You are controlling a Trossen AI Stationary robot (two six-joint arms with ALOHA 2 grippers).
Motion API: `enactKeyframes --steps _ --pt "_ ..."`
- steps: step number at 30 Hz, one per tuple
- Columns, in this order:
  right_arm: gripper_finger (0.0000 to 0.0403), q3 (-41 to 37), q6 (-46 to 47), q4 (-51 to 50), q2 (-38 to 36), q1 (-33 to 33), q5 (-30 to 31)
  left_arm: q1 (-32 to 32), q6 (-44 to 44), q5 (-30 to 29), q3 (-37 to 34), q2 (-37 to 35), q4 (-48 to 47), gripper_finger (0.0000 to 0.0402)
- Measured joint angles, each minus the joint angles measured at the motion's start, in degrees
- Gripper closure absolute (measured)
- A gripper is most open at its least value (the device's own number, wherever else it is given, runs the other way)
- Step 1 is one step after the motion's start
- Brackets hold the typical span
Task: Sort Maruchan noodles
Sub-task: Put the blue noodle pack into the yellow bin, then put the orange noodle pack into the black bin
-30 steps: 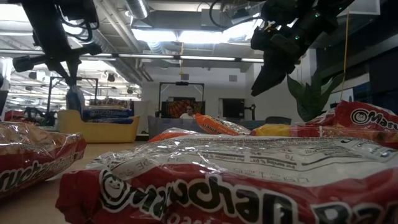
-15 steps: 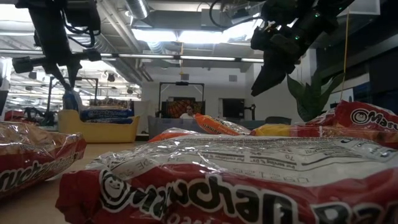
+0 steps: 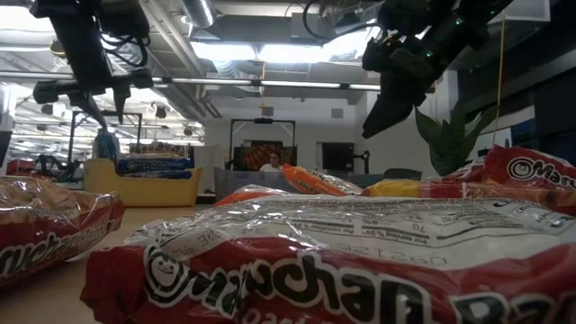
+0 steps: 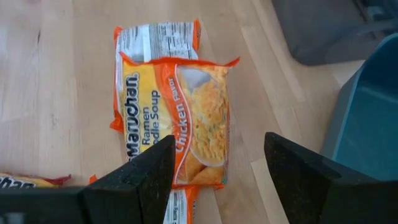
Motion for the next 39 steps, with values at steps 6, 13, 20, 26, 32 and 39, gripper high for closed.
enactKeyframes --steps 6,13,20,26,32,39 --pt "0.0169 0.0 1.78 3.72 0.0 0.01 0.01 0.29 7.0 2.76 0.0 -1.52 7.39 0.0263" --pt "0.0169 0.0 1.88 6.06 0.02 0.02 1.03 0.29 8.95 5.75 0.0 -3.94 10.07 0.0262" --pt "0.0169 0.0 1.3 10.64 5.1 0.04 -2.18 -0.11 17.93 22.94 0.02 -5.0 28.42 0.0262" --pt "0.0169 0.04 -4.45 12.88 9.45 -0.97 -5.34 -1.54 21.84 38.66 0.07 -4.89 41.86 0.0262" --pt "0.0169 3.8 -7.14 9.04 14.01 -7.18 -17.49 -4.24 21.92 45.52 0.04 -4.7 42.78 0.0262" --pt "0.0169 10.64 -17.23 5.07 22.57 -9.5 -21.8 -6.65 22.09 43.1 0.04 -4.63 42.64 0.0262"
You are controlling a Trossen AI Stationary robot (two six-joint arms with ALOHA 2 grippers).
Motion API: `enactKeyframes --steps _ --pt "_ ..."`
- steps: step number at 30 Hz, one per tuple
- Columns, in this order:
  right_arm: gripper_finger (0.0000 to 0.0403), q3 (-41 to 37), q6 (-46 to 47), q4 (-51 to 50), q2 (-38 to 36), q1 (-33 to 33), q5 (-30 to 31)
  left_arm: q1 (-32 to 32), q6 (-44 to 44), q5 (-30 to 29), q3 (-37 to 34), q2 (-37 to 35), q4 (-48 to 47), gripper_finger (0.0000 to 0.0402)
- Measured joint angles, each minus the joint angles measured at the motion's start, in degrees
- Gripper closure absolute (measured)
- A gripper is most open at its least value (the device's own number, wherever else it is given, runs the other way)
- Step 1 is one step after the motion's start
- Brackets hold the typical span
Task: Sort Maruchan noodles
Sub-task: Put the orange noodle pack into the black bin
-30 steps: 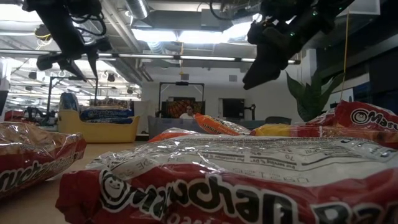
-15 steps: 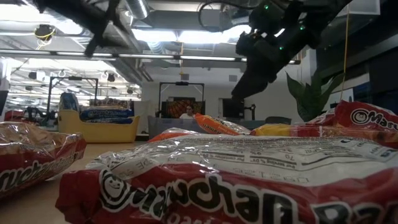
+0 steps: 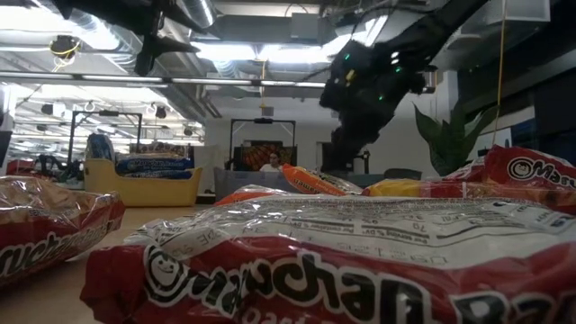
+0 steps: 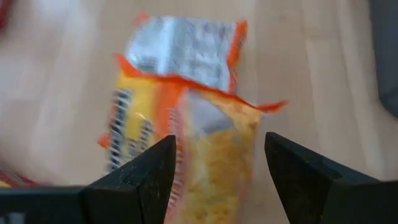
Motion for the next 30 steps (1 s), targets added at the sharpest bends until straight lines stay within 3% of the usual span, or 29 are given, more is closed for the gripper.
enactKeyframes --steps 6,13,20,25,30 --pt "0.0169 7.01 -4.26 -6.7 7.75 -2.93 -3.92 -1.19 -0.28 -0.18 0.0 0.0 -0.04 0.0262" --pt "0.0169 10.27 -6.87 -13.27 10.39 -4.83 -17.53 -2.37 -0.25 -2.63 0.0 0.0 -0.13 0.0262" --pt "0.0175 9.89 -8.43 -14.62 10.37 -4.0 -15.13 -2.44 0.13 -5.85 0.0 0.02 -2.96 0.0262" --pt "0.0227 9.88 -9.44 -14.6 10.34 -3.49 -9.59 -2.42 0.06 -6.68 0.0 0.0 -3.69 0.0262" --pt "0.033 9.94 -9.47 -14.8 10.21 -3.58 -9.56 -2.42 -0.21 -6.68 0.0 0.0 -3.69 0.0262"
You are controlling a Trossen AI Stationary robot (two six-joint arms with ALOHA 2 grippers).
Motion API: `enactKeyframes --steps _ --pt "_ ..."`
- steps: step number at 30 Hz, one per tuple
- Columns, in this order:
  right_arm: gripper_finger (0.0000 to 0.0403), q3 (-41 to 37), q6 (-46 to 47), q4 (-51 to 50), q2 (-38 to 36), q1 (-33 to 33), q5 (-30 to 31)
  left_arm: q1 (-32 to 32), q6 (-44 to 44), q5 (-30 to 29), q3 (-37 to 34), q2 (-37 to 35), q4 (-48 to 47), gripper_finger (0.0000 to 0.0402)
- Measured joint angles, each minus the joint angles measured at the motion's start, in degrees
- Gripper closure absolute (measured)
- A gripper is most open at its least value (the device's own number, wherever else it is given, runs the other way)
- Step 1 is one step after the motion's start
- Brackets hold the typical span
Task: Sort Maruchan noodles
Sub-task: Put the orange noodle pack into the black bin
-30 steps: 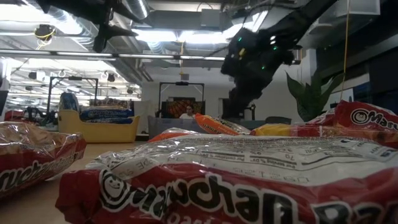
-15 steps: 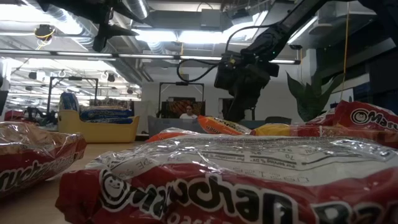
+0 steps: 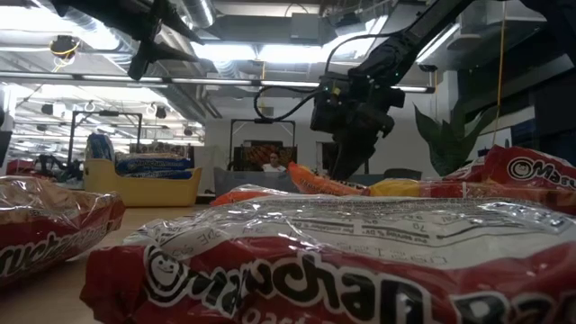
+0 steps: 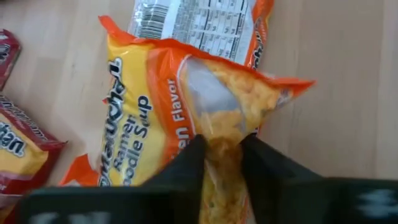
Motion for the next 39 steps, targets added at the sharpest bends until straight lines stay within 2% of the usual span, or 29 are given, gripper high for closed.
enactKeyframes --steps 2,4,12,20,24,28,32,39 --pt "0.0376 0.04 0.0 -0.14 -0.08 -0.06 0.1 0.0 -0.05 0.0 0.0 0.0 0.0 0.0262" --pt "0.0392 0.05 0.25 -0.13 -0.08 -0.04 0.13 0.0 -0.05 0.0 0.0 0.0 0.0 0.0262" --pt "0.04 -0.11 5.28 -0.54 -1.54 -0.04 2.94 0.0 -1.49 -0.02 0.0 0.04 0.0 0.0262" --pt "0.0403 -0.16 8.42 0.12 -8.75 -0.06 9.85 -2.66 -2.17 -3.02 -0.04 1.75 0.18 0.0262" --pt "0.0403 -0.12 11.02 1.74 -11.6 -0.05 10.69 -4.8 -2.2 -3.3 -0.04 5.98 1.54 0.0262" --pt "0.0403 -0.1 13.01 3.2 -13.48 0.0 11.06 -7.27 -0.03 -2.65 -0.04 11.75 8.44 0.0262" --pt "0.0403 -0.1 13.7 3.74 -13.83 0.0 10.89 -9.37 3.58 0.71 -0.04 18.74 16.81 0.0262" --pt "0.0403 -0.1 13.73 3.8 -13.83 0.54 10.31 -9.94 6.98 4.97 -0.04 28.42 23.78 0.0262"
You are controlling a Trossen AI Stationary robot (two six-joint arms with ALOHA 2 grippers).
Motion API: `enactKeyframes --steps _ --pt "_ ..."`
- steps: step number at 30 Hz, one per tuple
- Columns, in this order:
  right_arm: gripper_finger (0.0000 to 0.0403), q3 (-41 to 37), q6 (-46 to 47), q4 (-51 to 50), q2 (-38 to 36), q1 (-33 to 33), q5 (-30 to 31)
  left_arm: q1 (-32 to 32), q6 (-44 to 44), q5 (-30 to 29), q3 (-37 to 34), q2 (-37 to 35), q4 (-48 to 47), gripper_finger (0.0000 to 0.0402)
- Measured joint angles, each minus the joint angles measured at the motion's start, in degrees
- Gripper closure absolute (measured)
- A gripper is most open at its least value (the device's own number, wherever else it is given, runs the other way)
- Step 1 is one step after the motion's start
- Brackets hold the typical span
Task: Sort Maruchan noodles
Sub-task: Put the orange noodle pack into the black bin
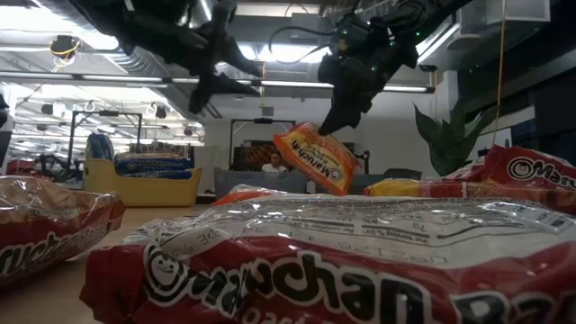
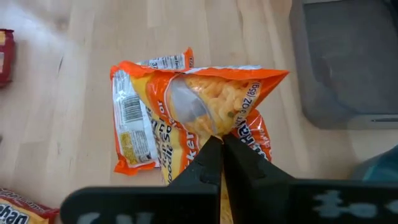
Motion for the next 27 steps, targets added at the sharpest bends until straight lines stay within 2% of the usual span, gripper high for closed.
enactKeyframes --steps 11,19,22,27 --pt "0.0403 0.07 -0.02 1.23 0.0 2.54 -0.62 -0.05 2.33 9.3 0.0 9.68 9.99 0.0262" --pt "0.0403 0.07 -0.02 1.26 0.0 3.24 -0.51 -0.84 0.84 11.74 0.04 13.43 15.61 0.0259" --pt "0.0403 0.07 -0.02 1.43 0.0 3.22 -0.58 -0.94 0.38 11.91 0.04 14.56 15.67 0.0241" --pt "0.0403 0.07 -0.02 1.17 0.0 3.22 -0.6 -0.92 -1.13 13.07 0.04 16.66 15.63 0.0188"
